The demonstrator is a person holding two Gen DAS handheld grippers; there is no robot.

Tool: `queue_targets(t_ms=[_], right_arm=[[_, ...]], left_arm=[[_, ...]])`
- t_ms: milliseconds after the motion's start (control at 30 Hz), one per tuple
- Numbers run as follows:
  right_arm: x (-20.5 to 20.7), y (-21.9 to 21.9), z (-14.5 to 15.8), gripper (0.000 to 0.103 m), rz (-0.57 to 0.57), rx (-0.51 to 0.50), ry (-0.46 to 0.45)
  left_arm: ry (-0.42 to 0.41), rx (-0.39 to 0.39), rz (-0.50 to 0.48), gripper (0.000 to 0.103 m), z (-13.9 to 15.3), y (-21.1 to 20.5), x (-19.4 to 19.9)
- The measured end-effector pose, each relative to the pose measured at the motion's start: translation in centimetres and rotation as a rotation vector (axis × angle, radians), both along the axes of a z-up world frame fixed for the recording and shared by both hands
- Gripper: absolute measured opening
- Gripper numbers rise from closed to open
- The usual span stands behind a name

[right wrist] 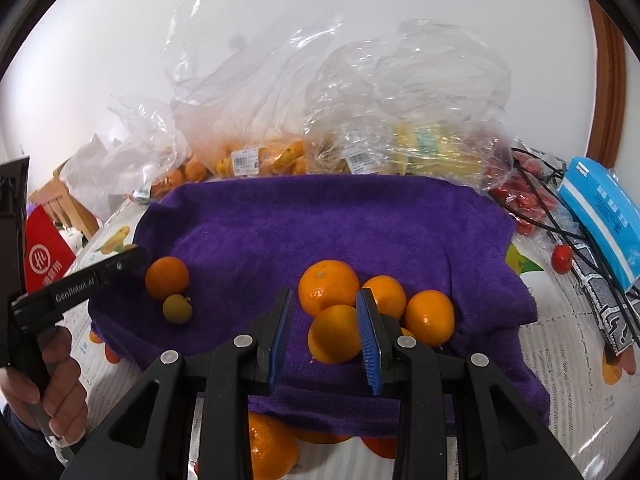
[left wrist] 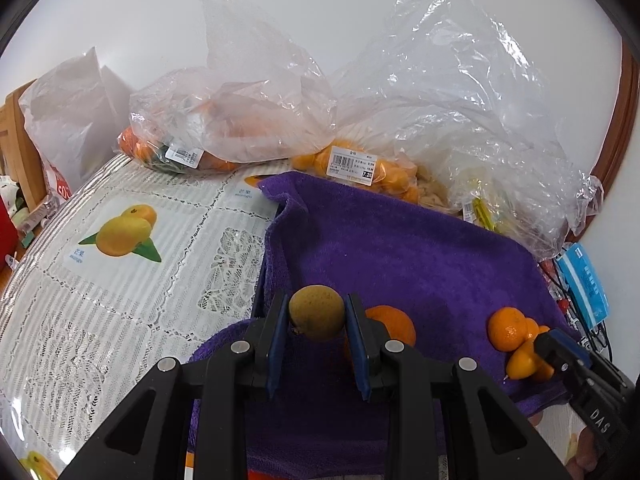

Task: Organize fruits
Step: 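Open the right tool to drop its fruit while the left tool releases its fruit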

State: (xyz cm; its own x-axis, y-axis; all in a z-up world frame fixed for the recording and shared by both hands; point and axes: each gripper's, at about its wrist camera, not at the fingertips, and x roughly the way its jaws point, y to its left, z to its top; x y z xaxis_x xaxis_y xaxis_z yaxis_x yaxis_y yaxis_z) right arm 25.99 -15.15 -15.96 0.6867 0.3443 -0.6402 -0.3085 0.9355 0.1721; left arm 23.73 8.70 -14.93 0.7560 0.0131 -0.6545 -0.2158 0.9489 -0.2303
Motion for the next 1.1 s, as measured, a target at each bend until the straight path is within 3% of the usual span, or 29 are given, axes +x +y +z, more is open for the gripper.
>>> queue_targets(t_ms=[233,300,367,567,800,900,1100], right_arm=[[-0.3,-0.8,0.8,0.037,-0.025,0.029,-0.031],[-0.4,-0.9,0.9,0.037,-0.025,0.034,-0.033],[-0.4,-0.9,0.9,0.038,-0.022,0.034,-0.032],[-0.8,-0.6,1.1,0.038,-0.009,0.025,-0.038],[-2.0,0.3,1.6,0.054,0.072,0.051,-0.048],[-3.0,0.7,1.9,0.057,0.103,0.056,-0.066],[-5.6,0.2,1.4,0.058,0.06,0.07,-0.046]], left_arm=[[-0.003,-0.017,-0.015,0.027,0.2,0.1,0.0],[-0.002,-0.022,-0.021,0.032,0.2,0.1,0.0],[-0.007,-0.033,-0.028,0.042,0.3,0.2,0.0],[-0.031,-0.038,-0.023,0.045,0.7,0.2,-0.4],[-0.055,-0.05,-0.013,0.046,1.0,0.2,-0.8],[-0.067,-0.041,-0.012,0.046,1.4,0.1,-1.1],[-0.112,-0.017,-0.018,0.048,2.2,-0.7,-2.0]])
